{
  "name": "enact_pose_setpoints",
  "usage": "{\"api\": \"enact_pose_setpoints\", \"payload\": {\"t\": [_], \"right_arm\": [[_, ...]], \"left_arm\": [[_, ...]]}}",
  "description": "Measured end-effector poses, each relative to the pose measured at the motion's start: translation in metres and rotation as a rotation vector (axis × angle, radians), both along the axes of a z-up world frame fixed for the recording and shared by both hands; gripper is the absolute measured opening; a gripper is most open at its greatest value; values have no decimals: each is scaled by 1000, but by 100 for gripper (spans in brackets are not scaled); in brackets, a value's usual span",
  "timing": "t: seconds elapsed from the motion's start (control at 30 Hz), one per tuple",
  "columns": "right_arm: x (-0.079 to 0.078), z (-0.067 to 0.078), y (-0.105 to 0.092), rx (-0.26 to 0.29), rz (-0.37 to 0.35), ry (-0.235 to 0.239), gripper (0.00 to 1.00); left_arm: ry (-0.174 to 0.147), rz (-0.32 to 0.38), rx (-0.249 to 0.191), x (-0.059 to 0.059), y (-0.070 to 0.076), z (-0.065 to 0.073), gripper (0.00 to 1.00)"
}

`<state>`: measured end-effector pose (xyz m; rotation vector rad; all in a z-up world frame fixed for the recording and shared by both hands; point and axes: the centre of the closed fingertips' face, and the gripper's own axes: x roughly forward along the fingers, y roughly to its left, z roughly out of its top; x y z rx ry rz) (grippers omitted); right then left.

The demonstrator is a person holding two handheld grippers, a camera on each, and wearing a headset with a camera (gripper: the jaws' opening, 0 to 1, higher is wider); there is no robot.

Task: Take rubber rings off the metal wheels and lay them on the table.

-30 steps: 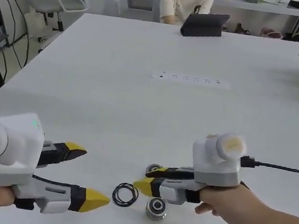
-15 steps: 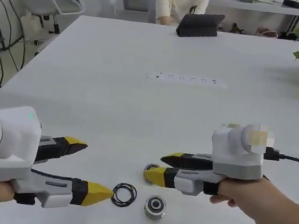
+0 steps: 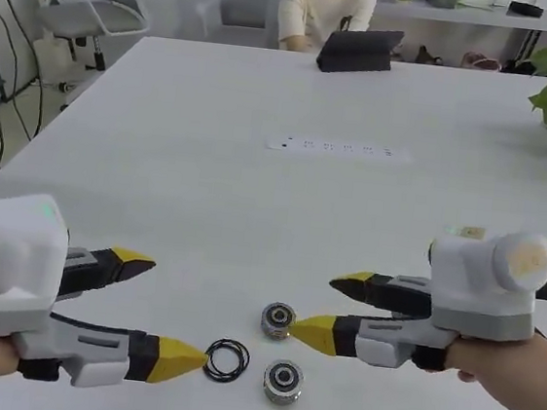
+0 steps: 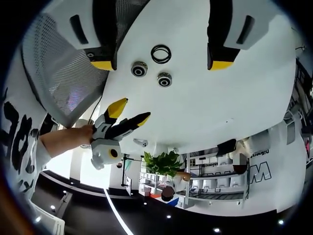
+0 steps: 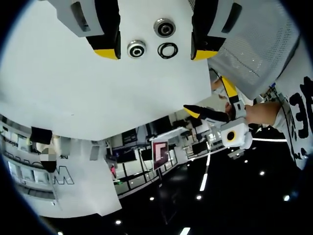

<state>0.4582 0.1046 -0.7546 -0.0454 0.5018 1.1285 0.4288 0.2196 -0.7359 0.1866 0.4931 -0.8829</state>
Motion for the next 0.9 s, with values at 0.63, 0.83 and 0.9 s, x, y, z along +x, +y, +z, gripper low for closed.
{"api": "enact_pose_setpoints", "payload": {"t": [0.63,0.83,0.9], "right_arm": [[-15,7,-30,-48,-13,-74,74],[-21,3,-41,-83,-23,-90,77],[-24,3,-45,-90,-24,-94,78]], "left_arm": [[-11,-3,17,-5,0,1,76],[-17,-10,32,-6,1,-2,77],[-17,-13,34,-7,0,-3,77]]}}
